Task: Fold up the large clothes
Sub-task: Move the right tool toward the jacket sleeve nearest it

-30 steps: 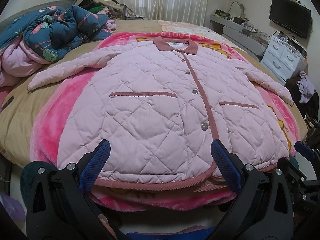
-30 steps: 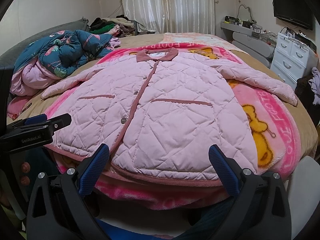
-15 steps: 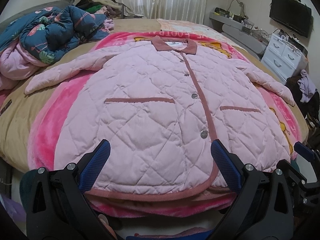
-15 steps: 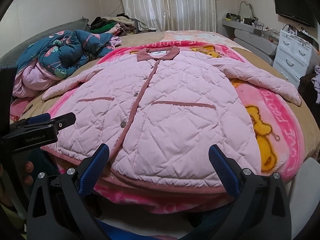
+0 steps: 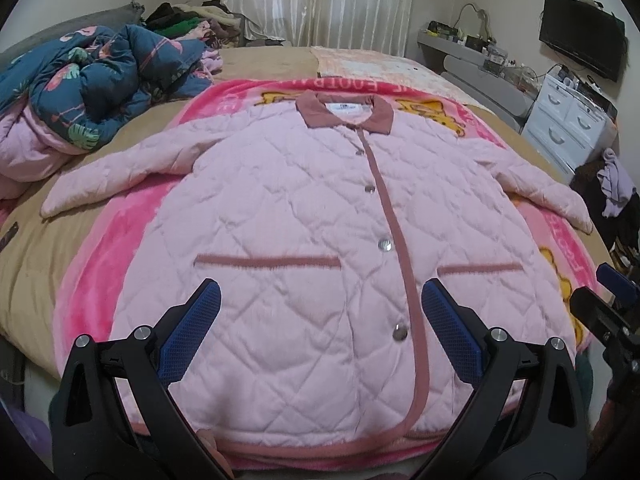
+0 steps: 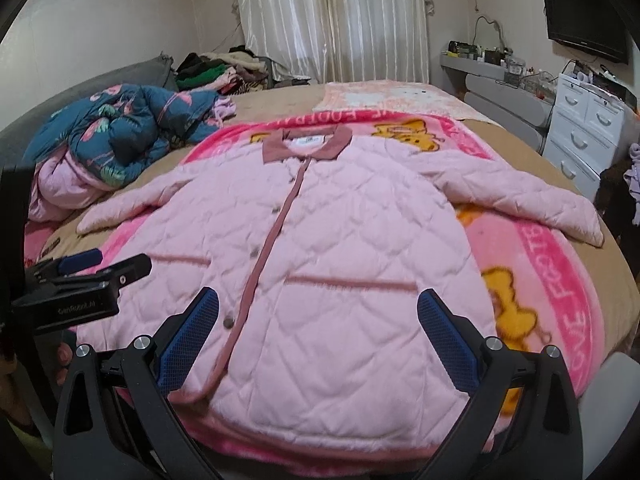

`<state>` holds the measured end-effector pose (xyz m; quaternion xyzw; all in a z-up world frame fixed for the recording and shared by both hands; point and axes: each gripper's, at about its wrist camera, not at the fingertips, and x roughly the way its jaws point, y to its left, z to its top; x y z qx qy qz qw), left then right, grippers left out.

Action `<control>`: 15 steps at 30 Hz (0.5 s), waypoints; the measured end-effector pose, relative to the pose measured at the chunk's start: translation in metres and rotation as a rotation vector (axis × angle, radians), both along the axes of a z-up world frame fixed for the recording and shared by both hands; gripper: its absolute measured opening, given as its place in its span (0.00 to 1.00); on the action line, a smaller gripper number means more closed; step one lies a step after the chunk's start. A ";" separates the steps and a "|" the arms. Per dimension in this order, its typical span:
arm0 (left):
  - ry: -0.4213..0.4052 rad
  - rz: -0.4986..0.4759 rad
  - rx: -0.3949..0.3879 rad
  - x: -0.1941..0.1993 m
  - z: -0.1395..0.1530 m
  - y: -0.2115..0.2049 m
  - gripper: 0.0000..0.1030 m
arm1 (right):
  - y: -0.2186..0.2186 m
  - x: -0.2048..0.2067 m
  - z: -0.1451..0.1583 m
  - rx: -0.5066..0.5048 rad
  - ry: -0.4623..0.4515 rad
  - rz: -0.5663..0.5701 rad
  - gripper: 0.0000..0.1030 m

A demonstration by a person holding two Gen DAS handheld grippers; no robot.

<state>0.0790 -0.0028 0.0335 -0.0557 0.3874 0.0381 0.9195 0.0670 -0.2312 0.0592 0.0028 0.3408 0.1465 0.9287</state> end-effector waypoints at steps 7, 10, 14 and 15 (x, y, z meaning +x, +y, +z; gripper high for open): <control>0.004 0.027 0.004 0.027 0.011 0.001 0.91 | -0.003 0.032 0.017 0.015 -0.014 -0.011 0.96; 0.001 0.027 -0.002 0.039 0.017 0.002 0.91 | -0.003 0.045 0.025 0.019 -0.024 -0.015 0.96; 0.001 0.013 -0.024 0.058 0.026 0.003 0.91 | -0.003 0.065 0.032 0.025 -0.029 -0.027 0.96; 0.001 0.016 -0.019 0.063 0.028 0.002 0.91 | -0.004 0.070 0.035 0.024 -0.031 -0.033 0.96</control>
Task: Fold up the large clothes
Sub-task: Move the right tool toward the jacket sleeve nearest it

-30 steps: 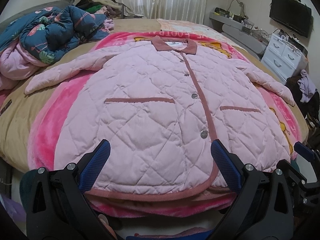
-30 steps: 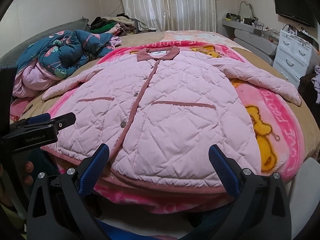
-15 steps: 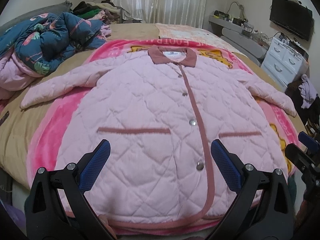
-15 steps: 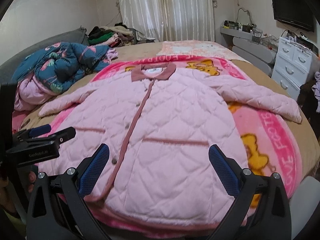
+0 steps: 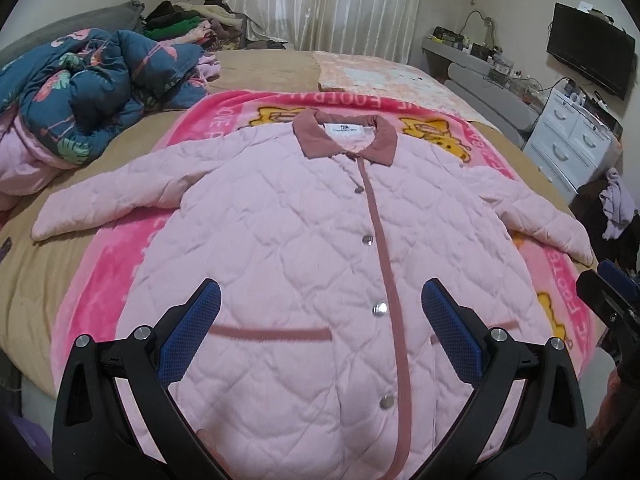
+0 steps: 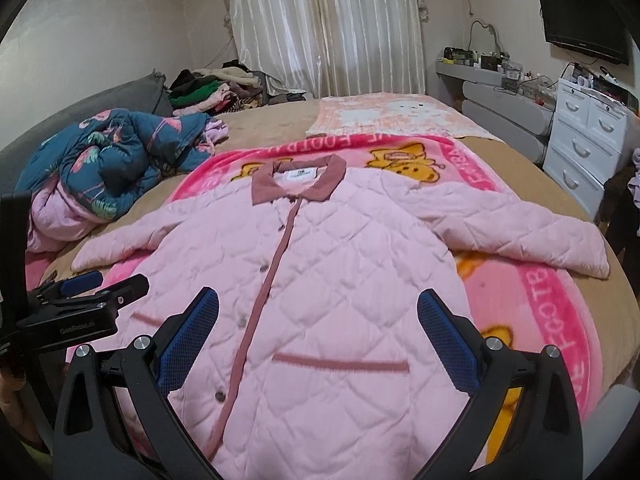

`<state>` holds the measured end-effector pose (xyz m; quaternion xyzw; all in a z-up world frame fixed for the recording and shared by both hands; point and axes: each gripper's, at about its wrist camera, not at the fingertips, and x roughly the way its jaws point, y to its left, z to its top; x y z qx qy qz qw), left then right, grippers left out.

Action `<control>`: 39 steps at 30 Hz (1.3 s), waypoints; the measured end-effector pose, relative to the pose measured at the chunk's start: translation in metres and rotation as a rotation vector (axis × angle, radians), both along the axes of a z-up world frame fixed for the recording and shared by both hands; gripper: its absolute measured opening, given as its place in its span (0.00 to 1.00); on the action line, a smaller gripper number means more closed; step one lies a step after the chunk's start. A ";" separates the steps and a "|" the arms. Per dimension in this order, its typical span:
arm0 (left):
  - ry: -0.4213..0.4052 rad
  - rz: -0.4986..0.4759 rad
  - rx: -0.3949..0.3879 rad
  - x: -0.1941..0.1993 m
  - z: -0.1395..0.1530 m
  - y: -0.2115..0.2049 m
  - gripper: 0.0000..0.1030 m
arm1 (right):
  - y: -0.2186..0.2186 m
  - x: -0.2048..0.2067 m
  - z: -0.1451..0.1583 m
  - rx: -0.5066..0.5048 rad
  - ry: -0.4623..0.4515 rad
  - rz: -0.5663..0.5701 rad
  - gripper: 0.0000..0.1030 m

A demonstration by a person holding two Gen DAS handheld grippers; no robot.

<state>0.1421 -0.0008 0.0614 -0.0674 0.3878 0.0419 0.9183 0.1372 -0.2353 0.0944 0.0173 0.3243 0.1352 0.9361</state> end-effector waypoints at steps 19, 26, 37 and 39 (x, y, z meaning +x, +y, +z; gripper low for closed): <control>0.028 -0.036 -0.009 0.092 0.015 -0.028 0.91 | -0.042 0.086 0.009 0.020 0.014 -0.114 0.96; 0.005 -0.034 0.056 0.124 0.015 -0.041 0.91 | -0.070 0.114 0.007 0.034 0.012 -0.201 0.96; 0.043 -0.071 -0.011 0.175 -0.005 -0.056 0.91 | -0.141 0.161 -0.023 0.077 0.061 -0.378 0.96; 0.062 -0.079 0.000 0.185 -0.013 -0.062 0.91 | -0.156 0.167 -0.030 0.084 0.073 -0.414 0.96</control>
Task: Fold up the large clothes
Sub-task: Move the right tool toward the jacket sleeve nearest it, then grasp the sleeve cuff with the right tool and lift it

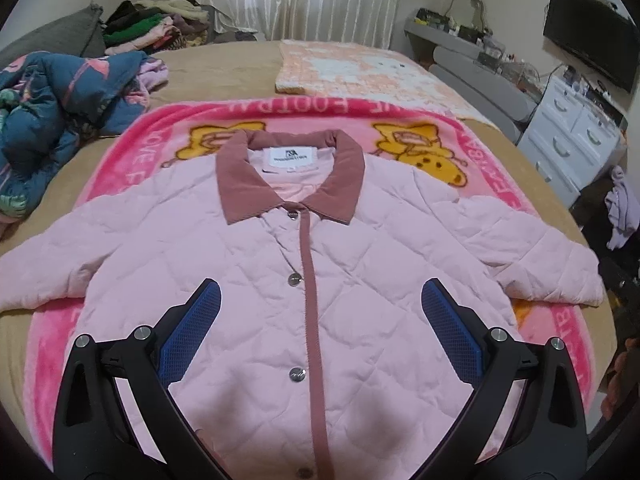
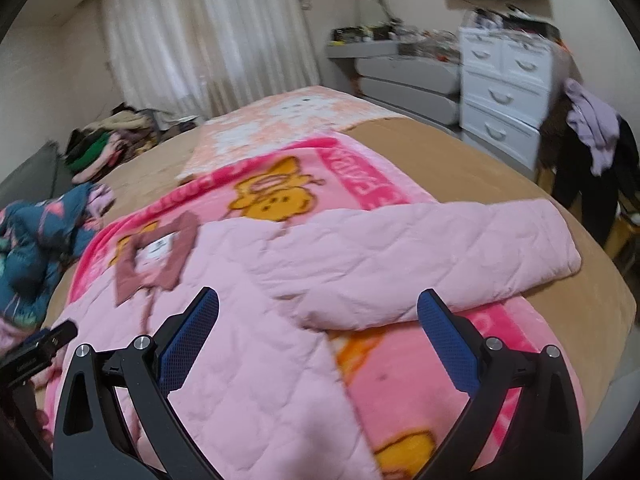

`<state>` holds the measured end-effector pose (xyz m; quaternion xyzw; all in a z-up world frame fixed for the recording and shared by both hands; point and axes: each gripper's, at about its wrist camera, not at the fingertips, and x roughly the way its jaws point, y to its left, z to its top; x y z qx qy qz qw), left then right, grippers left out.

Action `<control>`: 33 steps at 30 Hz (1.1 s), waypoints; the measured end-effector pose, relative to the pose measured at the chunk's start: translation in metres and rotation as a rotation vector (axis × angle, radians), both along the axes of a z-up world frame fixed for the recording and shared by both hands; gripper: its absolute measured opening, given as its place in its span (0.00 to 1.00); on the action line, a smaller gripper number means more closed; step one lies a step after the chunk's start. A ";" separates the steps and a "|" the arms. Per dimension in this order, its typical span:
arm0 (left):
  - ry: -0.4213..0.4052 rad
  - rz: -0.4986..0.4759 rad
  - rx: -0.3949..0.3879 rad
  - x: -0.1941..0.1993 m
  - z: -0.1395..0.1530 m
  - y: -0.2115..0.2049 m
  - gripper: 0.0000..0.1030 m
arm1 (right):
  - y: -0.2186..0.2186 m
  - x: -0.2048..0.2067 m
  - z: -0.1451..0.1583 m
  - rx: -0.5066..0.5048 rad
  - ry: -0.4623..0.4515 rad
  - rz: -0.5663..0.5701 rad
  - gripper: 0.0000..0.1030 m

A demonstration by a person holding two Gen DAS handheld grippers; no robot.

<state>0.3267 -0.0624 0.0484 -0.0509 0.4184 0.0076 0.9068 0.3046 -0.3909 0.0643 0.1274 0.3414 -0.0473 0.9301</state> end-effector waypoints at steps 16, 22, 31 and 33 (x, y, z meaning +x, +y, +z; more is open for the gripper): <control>0.053 -0.040 0.040 0.046 -0.037 -0.045 0.91 | -0.120 0.021 -0.079 0.079 0.128 -0.291 0.96; 0.092 -0.069 0.060 0.061 -0.050 -0.062 0.91 | -0.166 0.020 -0.101 0.154 0.150 -0.381 0.96; 0.153 -0.097 0.060 0.084 -0.069 -0.086 0.91 | -0.225 0.024 -0.135 0.338 0.194 -0.492 0.96; 0.171 -0.106 0.051 0.088 -0.073 -0.087 0.91 | -0.236 0.026 -0.139 0.366 0.189 -0.510 0.96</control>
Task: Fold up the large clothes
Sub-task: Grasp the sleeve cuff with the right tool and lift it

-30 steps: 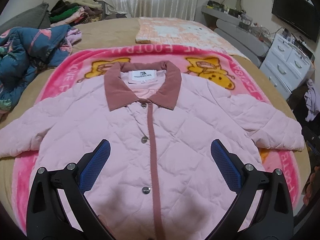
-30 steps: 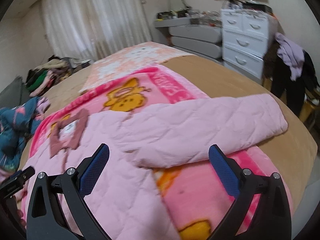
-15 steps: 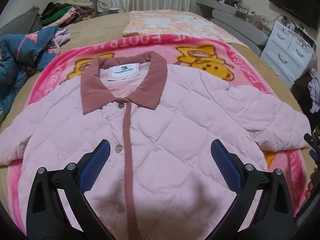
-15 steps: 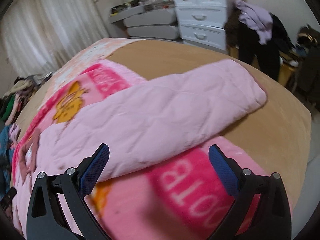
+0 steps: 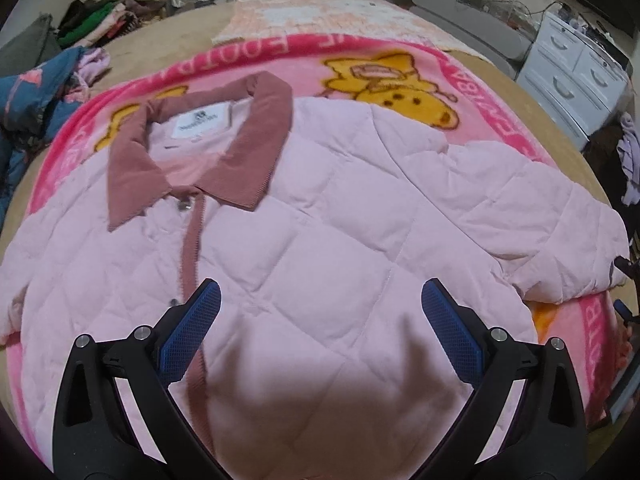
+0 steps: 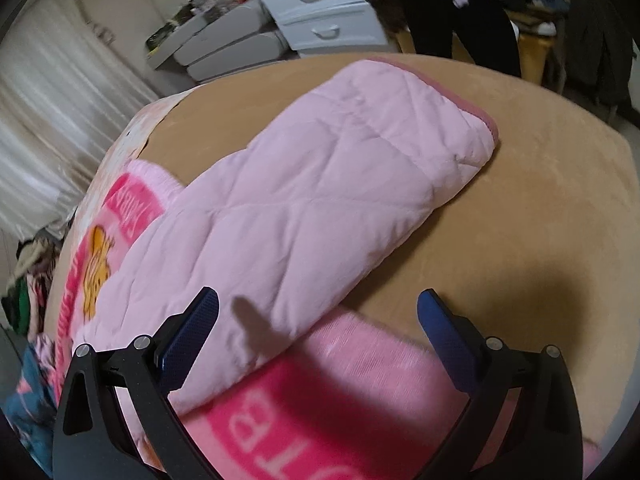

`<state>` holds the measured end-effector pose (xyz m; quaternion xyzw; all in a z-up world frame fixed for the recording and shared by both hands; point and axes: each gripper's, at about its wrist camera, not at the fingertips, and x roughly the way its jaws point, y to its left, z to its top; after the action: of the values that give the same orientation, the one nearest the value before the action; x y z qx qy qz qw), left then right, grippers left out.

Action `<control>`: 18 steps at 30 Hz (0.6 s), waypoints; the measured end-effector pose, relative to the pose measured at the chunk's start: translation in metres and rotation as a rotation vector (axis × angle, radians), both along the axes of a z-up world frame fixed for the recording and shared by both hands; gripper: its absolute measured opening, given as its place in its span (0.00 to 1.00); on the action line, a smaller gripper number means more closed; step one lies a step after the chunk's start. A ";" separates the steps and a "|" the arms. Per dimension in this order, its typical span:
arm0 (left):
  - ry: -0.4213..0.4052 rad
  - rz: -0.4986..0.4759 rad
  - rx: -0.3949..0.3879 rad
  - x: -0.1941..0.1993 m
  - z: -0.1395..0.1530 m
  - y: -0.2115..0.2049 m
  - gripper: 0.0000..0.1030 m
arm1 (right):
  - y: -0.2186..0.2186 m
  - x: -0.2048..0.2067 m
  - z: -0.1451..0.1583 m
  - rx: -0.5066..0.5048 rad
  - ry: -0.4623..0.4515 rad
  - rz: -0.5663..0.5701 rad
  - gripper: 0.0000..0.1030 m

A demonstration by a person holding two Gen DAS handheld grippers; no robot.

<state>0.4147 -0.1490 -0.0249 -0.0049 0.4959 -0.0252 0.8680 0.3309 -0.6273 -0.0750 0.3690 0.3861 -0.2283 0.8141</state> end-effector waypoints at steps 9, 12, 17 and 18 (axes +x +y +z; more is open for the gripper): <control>-0.005 0.016 0.032 -0.005 0.007 0.012 0.91 | -0.037 0.025 -0.014 0.096 -0.050 -0.058 0.63; -0.018 0.014 0.049 -0.010 0.016 0.018 0.91 | -0.042 0.023 -0.008 0.087 -0.085 -0.076 0.36; -0.029 0.012 0.051 -0.020 0.032 0.031 0.91 | -0.031 0.016 0.034 0.003 -0.210 -0.001 0.19; -0.033 0.012 0.052 -0.021 0.036 0.034 0.91 | -0.030 0.014 0.041 -0.003 -0.225 0.007 0.18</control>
<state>0.3934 -0.1151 0.0107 0.0149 0.4818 -0.0071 0.8761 0.3451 -0.6574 -0.0342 0.3898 0.2932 -0.1829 0.8536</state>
